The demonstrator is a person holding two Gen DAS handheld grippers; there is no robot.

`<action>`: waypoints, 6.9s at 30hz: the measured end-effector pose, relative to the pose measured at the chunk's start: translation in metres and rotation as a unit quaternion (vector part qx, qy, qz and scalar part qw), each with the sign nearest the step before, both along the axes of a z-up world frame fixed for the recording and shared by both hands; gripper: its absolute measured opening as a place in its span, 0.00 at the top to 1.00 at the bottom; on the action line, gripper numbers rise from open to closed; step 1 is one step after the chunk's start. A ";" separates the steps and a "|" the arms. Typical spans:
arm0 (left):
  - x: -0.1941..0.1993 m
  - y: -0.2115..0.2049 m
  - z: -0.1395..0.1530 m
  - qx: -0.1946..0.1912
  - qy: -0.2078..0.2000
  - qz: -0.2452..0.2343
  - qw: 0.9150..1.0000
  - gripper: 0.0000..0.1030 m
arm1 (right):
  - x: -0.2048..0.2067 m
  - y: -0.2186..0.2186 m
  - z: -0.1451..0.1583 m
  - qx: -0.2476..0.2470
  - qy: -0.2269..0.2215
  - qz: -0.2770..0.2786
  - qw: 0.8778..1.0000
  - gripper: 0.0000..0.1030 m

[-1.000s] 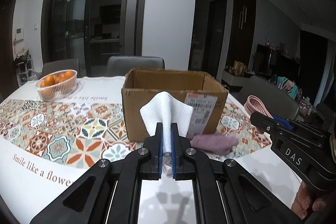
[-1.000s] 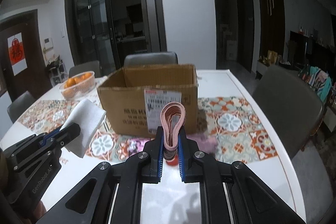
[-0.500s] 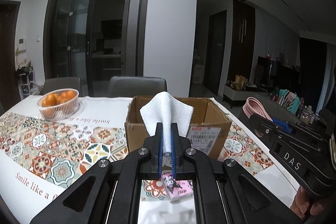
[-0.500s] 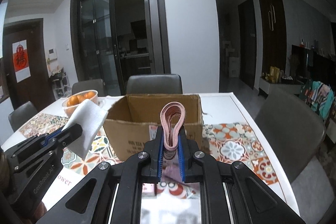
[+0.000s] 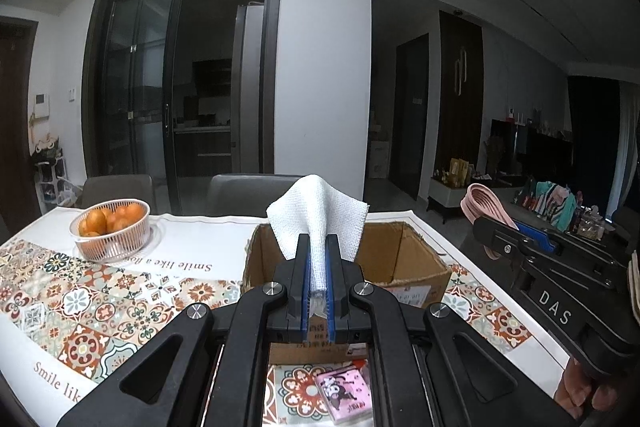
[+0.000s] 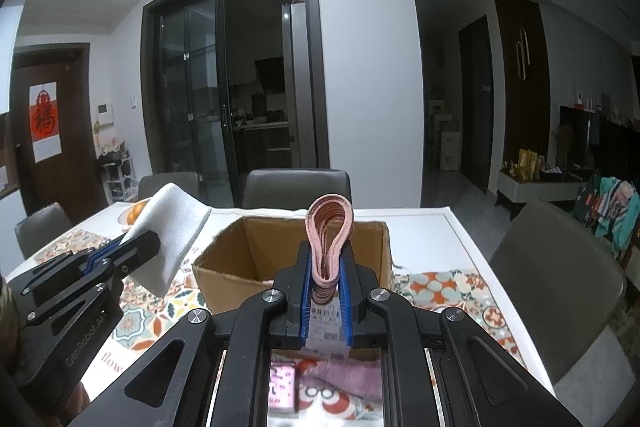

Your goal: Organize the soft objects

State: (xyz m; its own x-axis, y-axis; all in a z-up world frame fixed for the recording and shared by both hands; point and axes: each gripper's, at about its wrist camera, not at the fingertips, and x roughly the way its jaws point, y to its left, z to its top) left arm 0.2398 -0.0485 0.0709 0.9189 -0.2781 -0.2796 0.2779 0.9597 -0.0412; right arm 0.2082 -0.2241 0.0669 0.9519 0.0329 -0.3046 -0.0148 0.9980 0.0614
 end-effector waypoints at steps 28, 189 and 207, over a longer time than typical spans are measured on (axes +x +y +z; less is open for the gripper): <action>0.072 -0.016 -0.015 0.013 -0.004 -0.002 1.000 0.92 | 0.069 -0.007 -0.007 -0.003 0.007 0.005 1.000 0.87; 0.044 -0.052 -0.168 0.057 0.263 0.007 0.963 0.46 | 0.051 -0.039 -0.168 0.059 0.261 0.002 0.964 0.81; 0.005 -0.033 -0.117 0.045 0.207 0.004 0.977 0.46 | 0.012 -0.021 -0.121 0.053 0.215 0.005 0.975 0.81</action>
State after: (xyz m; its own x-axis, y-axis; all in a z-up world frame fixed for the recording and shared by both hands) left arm 0.2445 -0.0813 -0.0462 0.7239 -0.2284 -0.6510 0.2479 0.9667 -0.0635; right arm 0.2207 -0.2447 -0.0537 0.7359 0.0956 -0.6703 0.0247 0.9855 0.1678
